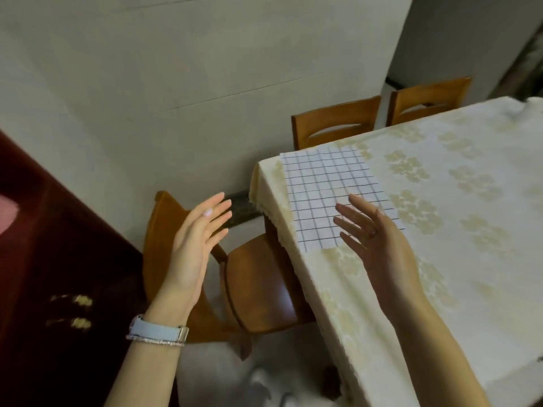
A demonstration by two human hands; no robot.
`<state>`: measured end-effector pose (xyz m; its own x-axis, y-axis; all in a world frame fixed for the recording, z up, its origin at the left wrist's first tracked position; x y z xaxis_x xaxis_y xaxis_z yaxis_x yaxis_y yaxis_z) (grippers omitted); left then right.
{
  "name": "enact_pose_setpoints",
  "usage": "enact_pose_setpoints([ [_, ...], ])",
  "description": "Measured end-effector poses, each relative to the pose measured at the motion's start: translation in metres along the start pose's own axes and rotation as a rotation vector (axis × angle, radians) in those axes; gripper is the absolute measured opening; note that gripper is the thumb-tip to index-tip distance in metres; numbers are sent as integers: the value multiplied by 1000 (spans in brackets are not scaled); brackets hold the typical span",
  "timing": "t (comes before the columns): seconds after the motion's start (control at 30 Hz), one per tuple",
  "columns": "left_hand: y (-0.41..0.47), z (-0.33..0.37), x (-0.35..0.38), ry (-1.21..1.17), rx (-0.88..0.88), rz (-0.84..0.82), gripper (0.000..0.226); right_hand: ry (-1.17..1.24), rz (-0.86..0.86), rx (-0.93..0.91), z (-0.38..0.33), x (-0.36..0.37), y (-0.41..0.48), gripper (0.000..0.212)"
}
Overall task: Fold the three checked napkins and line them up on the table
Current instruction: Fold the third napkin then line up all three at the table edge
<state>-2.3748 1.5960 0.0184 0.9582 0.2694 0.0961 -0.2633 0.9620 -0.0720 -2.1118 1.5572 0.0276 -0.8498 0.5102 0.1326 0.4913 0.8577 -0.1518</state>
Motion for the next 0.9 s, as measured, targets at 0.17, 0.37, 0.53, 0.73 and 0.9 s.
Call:
enact_pose_setpoints([
  [0.17, 54, -28, 41, 79, -18, -134, 33, -52, 106, 19, 21, 1, 32, 40],
  [0.37, 115, -62, 79, 176, -42, -325, 28, -115, 228, 20, 46, 16, 70, 39],
  [0.53, 152, -108, 101, 357, -20, -481, 32, -190, 300, 17, 73, 20, 99, 36],
  [0.73, 157, -174, 134, 599, 142, -699, 40, -506, 230, -59, 129, 9, 134, 34],
  [0.9, 150, -231, 154, 916, 356, -872, 64, -790, 101, -81, 177, -1, 154, 43],
])
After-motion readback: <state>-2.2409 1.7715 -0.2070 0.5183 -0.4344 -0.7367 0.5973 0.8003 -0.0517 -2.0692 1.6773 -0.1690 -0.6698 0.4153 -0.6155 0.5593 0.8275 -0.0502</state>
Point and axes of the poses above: each hand's wrist, its own y-axis towards the middle knuckle, its own x-axis out of the palm, z = x × y, the point moved 2 cm from there along y, towards the middle knuckle, and after that the axes turned 15 degrees about z, right-handed, at the moved point
